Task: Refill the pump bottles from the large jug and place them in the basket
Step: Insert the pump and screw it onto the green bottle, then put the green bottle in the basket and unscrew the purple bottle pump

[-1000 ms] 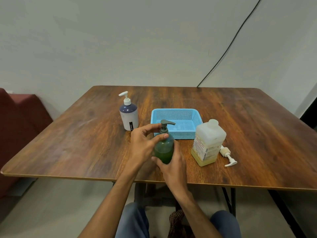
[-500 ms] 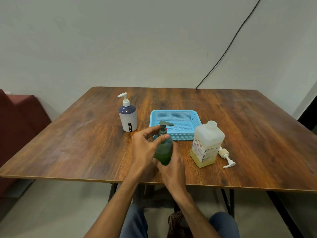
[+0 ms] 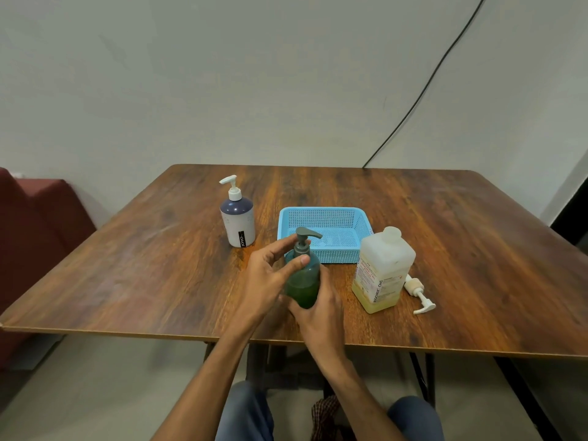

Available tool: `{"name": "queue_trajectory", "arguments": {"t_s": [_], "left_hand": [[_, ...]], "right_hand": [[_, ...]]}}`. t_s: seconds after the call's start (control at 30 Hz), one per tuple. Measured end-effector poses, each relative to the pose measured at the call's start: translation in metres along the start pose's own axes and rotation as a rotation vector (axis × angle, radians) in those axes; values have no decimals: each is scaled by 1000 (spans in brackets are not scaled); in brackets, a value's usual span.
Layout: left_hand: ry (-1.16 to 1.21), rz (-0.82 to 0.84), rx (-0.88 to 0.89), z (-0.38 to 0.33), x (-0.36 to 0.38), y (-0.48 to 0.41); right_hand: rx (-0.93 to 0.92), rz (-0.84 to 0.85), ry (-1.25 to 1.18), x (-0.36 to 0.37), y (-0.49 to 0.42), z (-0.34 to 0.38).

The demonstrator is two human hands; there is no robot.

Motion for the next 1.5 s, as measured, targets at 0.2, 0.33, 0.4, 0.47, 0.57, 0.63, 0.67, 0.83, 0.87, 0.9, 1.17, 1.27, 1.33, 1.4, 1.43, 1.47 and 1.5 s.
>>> {"name": "queue_trajectory", "arguments": {"t_s": [0.2,0.33,0.4,0.47,0.57,0.63,0.67,0.83,0.87,0.9,1.17,1.27,1.33,1.4,1.43,1.47,1.5], "left_hand": [[42,-42,-53,17,-7,29],[-37,-33,-52,24,-6,39],[-83,-46,-57,25,-1,41],[-134,-66,-57,26,4,41],[-165,-80,-45,25,8,36],[-160,-79,-26,22,8,32],[-159,-82,-15,20,6,31],[-79,-74,-18,2,-6,8],[-84,-68,-20,-1,-10,-2],[-99,-57,-26,-5,-13,-12],[-232,126,-48,-5,-7,-96],[-335,150,-69,14,-4,-115],[-364,168,-76,26,-1,-124],[-379,173,-79,31,1,-131],[-387,175,-82,33,1,-134],[-398,175,-87,34,1,-137],[-413,179,-88,34,1,-139]], "right_hand": [[32,39,-19,0,1,0],[37,49,-27,-2,2,0],[54,47,-24,-2,2,-2],[83,57,-19,-3,2,-5],[133,82,-38,-2,2,-10],[157,98,-65,-3,2,-12],[165,107,-68,-3,1,-13],[161,124,-48,-4,1,-14],[158,122,-44,-4,1,-14],[159,122,-38,-5,1,-14],[177,140,-12,-4,-1,-12],[170,144,2,-4,-2,-11],[166,150,15,-3,-2,-10],[158,153,31,-3,-2,-10],[153,154,38,-3,-2,-10],[149,156,43,-2,-2,-9],[145,158,48,-2,-2,-9]]}}
Point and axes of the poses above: each hand's wrist, its own y-axis away from the middle knuckle, its own x-axis out of the palm, z = x × y, the point moved 5 cm from there along -y, towards the middle knuckle, and after that the axes turned 3 degrees about -z, right-handed, at the moved point
